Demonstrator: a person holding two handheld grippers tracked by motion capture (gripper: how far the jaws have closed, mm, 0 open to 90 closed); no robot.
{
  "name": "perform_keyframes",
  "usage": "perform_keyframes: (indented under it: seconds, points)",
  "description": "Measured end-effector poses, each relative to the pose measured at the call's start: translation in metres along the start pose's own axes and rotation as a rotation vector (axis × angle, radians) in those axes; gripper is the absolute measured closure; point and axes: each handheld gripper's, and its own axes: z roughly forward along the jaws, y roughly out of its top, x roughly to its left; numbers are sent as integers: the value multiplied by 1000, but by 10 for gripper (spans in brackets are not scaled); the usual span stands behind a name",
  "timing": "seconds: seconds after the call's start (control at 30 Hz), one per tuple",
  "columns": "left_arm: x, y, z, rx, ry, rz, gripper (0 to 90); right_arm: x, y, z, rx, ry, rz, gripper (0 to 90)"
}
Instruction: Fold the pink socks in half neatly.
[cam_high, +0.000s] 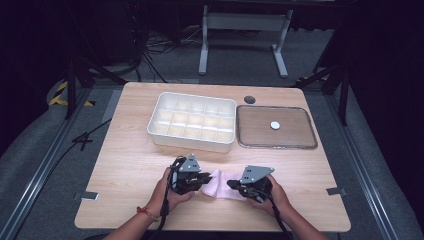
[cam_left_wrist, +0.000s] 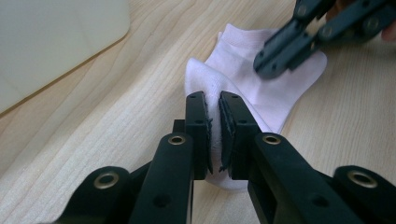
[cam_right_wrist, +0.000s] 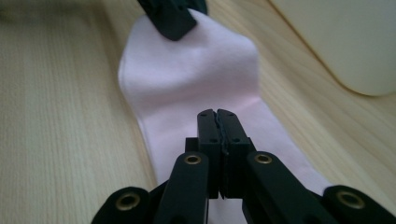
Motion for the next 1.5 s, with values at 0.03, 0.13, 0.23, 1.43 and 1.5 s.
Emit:
perform_keyframes:
  seconds: [0.03,0.13,0.23,1.43,1.5]
  points:
    - [0,0,0,1,1,8,823,-3,-2,-4,7,-14,4,898]
    - [-2,1,1,1,3,15,822,-11,-10,-14,19,-57,39,897]
    - [-3,3,1,4,8,28,819,-17,-16,-18,32,-78,60,897]
    - [-17,28,22,20,4,112,821,-3,-6,18,40,10,40,900]
    - [-18,29,24,28,4,117,822,-2,-4,21,35,7,35,900]
